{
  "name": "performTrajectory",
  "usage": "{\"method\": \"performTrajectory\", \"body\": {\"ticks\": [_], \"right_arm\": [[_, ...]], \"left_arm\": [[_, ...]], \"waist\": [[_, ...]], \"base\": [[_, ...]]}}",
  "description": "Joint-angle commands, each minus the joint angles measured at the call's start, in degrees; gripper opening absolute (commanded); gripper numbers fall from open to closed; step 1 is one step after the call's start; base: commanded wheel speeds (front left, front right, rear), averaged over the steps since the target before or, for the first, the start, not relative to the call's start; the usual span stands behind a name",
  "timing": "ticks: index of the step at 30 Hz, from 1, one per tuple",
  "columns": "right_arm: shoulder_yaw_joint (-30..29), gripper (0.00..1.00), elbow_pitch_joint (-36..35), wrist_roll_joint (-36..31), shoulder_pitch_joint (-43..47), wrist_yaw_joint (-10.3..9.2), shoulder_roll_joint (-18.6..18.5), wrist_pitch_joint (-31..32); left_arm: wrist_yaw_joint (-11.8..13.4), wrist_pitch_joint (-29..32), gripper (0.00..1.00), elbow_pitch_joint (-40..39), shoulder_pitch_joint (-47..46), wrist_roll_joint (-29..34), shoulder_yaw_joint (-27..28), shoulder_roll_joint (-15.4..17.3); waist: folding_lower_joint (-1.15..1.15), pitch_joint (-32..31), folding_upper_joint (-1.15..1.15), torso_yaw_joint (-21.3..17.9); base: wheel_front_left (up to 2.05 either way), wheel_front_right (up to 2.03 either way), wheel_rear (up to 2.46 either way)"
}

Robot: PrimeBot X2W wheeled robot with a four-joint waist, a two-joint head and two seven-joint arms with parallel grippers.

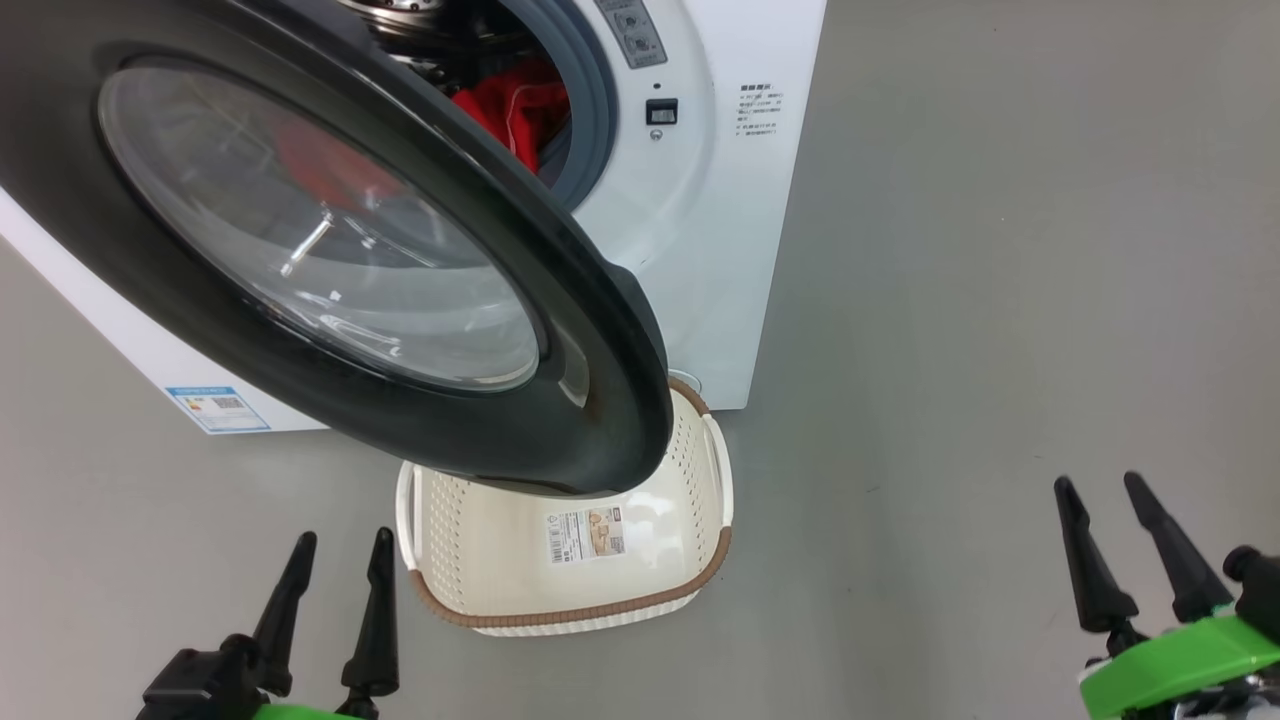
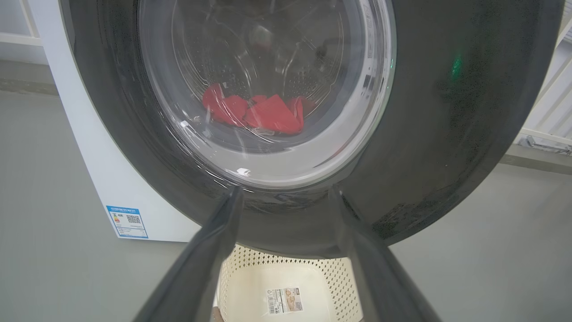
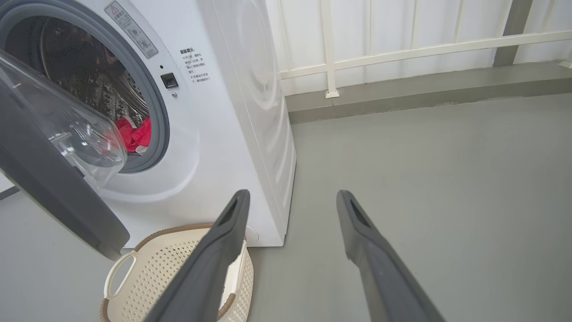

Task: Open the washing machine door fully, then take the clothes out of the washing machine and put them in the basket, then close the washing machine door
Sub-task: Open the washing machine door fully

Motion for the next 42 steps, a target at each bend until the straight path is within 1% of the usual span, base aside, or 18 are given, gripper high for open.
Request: {"method": "performTrajectory", "body": {"ticks": [1,8,18,30,31,32,33,34,35,36,37,42], "right_arm": [[0.67,1.00,-1.53,-0.70,0.67,0.35,-0.81,-0.53],[0.51,1.00,-1.61,-2.18,2.30,0.35,0.16,-0.53],[0.37,1.00,-2.18,-2.94,2.10,0.35,0.30,-0.53],[0.77,1.00,-3.43,-1.98,1.63,0.35,0.69,-0.53],[0.81,0.97,-3.77,-1.64,1.44,0.35,0.75,-0.53],[0.87,0.70,-4.16,-1.21,1.21,0.35,0.89,-0.53],[0.87,0.70,-4.16,-1.21,1.21,0.35,0.89,-0.53],[0.97,0.40,-4.57,-0.72,0.93,0.35,1.01,-0.53],[1.17,0.24,-4.96,-0.30,0.59,0.35,0.99,-0.53],[1.49,0.04,-5.40,0.08,0.15,0.35,0.91,-0.53],[1.82,0.00,-5.85,0.46,-0.34,0.35,0.86,-0.53],[4.20,0.00,-8.04,2.99,-3.25,0.35,0.73,-0.53]], "left_arm": [[-0.11,-0.70,1.00,-1.60,-0.71,0.78,1.72,0.55],[-0.13,-0.70,1.00,-1.65,-0.35,0.75,1.69,0.55],[-0.19,-0.70,1.00,-1.74,-0.22,0.88,1.41,0.55],[-0.22,-0.70,1.00,-1.83,-0.21,0.71,1.28,0.55],[-0.23,-0.70,1.00,-1.84,-0.26,0.68,1.23,0.55],[-0.23,-0.70,1.00,-1.85,-0.31,0.63,1.16,0.55],[-0.23,-0.70,1.00,-1.85,-0.31,0.63,1.16,0.55],[-0.21,-0.70,1.00,-1.88,-0.37,0.58,1.06,0.55],[-0.18,-0.70,1.00,-1.92,-0.43,0.51,0.93,0.55],[-0.14,-0.70,1.00,-1.99,-0.49,0.42,0.78,0.55],[-0.09,-0.70,1.00,-2.06,-0.53,0.33,0.61,0.55],[0.28,-0.70,1.00,-2.51,-0.45,-0.33,-0.30,0.55]], "waist": [[0.00,-0.04,0.00,0.07],[0.00,-0.11,0.00,0.00],[0.00,-0.34,0.00,-0.21],[0.00,-0.36,0.00,0.37],[0.00,-0.31,0.00,0.47],[0.00,-0.25,0.00,0.58],[0.00,-0.25,0.00,0.58],[0.00,-0.17,0.00,0.71],[0.00,-0.09,0.00,0.87],[0.00,-0.02,0.00,1.03],[0.00,0.05,0.00,1.22],[0.00,0.30,0.00,2.47]], "base": [[0.00,0.00,0.00],[0.00,0.00,0.00],[0.00,0.00,0.00],[0.00,0.00,0.00],[0.00,0.00,0.00],[0.00,0.00,0.00],[0.00,0.00,0.00],[0.00,0.00,0.00],[0.00,0.00,0.00],[0.00,0.00,0.00],[0.00,0.00,0.00],[0.00,0.00,0.00]]}}
